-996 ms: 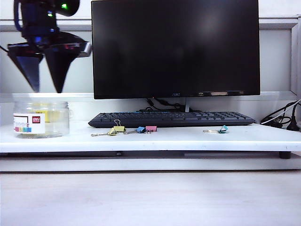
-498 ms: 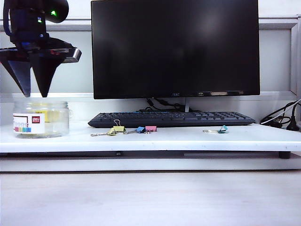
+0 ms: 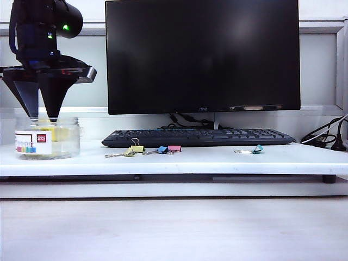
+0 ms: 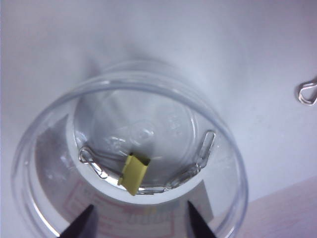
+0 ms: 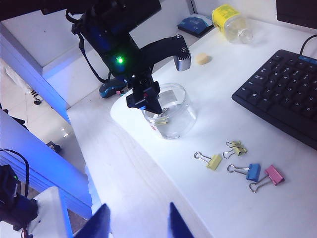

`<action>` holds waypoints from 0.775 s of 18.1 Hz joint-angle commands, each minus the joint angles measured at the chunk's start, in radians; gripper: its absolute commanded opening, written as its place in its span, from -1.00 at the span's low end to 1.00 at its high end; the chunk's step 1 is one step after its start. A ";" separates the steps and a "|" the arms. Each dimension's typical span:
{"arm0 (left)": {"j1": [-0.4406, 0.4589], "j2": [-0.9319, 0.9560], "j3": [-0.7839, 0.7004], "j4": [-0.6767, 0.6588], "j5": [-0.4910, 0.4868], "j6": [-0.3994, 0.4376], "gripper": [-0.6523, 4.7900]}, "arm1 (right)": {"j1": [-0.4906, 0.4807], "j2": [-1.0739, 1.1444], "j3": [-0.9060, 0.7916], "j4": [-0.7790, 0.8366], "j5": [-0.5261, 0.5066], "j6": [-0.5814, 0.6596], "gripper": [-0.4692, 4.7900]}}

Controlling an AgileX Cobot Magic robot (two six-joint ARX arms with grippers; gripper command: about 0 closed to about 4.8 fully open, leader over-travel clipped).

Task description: Take the clips out of the round transparent plastic box and place them on the table.

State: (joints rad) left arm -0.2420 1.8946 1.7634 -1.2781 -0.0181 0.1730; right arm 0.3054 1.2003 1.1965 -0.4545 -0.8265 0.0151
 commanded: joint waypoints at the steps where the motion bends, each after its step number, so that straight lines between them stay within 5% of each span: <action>1: 0.000 0.013 0.001 0.000 0.003 0.011 0.11 | 0.000 0.000 0.000 0.008 -0.002 -0.010 -0.24; 14: -0.001 0.026 0.001 -0.047 0.003 0.059 0.11 | 0.000 0.035 0.000 -0.014 -0.002 -0.016 -0.24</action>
State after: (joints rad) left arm -0.2436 1.9232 1.7603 -1.3235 -0.0181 0.2287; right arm 0.3054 1.2377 1.1942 -0.4736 -0.8261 0.0051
